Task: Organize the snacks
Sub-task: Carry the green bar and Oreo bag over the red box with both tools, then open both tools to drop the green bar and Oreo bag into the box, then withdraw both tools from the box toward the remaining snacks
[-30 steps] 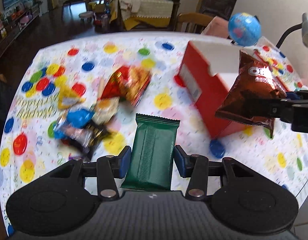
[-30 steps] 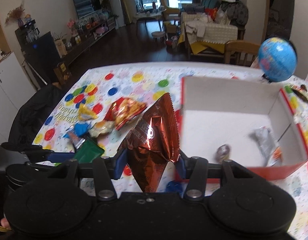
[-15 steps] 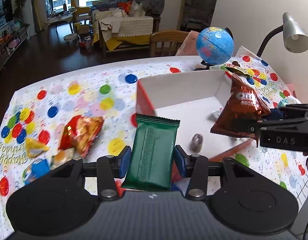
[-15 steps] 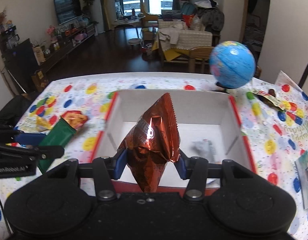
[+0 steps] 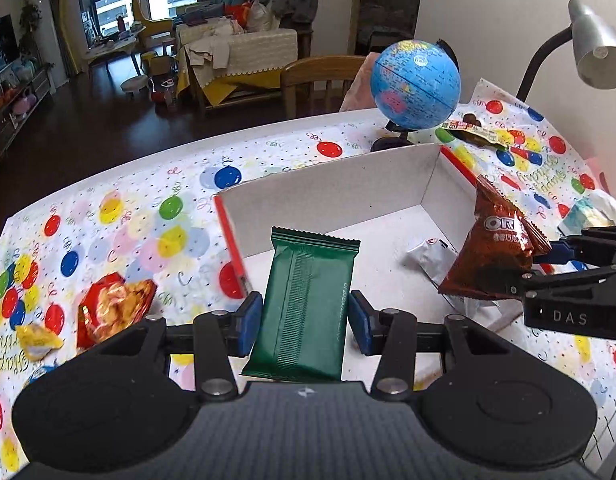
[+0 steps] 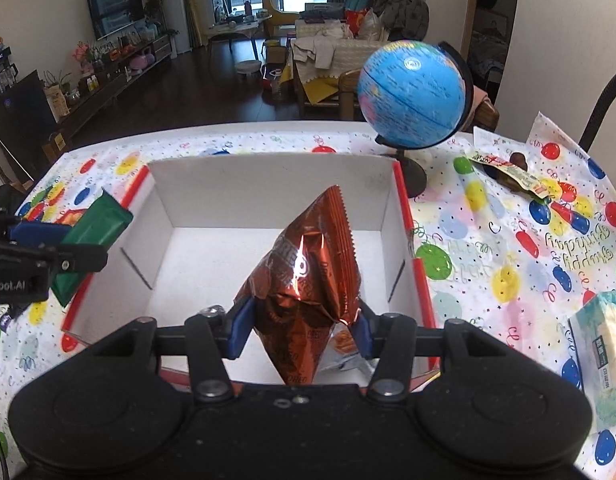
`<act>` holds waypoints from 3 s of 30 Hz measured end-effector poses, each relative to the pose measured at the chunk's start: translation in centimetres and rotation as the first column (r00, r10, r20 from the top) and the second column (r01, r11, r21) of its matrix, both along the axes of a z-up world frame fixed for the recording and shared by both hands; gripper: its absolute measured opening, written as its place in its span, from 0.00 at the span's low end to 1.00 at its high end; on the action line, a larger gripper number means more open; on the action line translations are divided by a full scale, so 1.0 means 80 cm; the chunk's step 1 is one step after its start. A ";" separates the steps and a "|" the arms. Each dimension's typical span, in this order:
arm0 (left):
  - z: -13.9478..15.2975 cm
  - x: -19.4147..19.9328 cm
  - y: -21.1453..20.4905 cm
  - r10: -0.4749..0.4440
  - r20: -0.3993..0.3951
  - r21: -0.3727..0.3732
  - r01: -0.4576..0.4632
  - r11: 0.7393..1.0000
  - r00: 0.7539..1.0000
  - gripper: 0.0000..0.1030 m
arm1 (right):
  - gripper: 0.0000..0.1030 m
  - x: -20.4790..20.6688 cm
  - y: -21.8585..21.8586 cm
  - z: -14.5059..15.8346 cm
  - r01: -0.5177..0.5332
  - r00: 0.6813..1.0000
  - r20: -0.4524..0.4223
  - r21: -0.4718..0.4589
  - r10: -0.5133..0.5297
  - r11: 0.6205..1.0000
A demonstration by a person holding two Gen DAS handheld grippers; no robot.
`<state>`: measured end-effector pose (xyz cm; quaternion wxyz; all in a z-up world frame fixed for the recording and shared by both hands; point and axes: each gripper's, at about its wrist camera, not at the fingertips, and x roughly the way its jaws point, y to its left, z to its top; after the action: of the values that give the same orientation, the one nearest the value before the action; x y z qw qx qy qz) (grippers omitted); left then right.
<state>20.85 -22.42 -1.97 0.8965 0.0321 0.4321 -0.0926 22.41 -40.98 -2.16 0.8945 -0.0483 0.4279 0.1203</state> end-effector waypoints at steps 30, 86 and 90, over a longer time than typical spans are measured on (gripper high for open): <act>-0.085 0.049 -0.059 -0.032 -0.173 0.128 0.054 0.990 0.984 0.47 | 0.69 0.028 -0.003 -0.044 -0.051 0.993 -0.102 0.041 0.055 0.998; 0.016 -0.133 0.273 0.147 0.047 -0.131 -0.140 0.981 0.988 0.79 | 1.00 -0.099 0.238 0.034 -0.140 0.989 0.075 0.187 0.128 0.972; 0.009 -0.140 0.302 0.162 0.047 -0.117 -0.156 0.981 0.986 0.79 | 0.99 -0.099 0.267 0.027 -0.151 0.988 0.068 0.171 0.141 0.974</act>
<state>9.65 1.71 -1.26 0.9132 -0.0505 0.4019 -0.0440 14.47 -19.63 -0.01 0.8955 -0.0038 0.3858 0.2217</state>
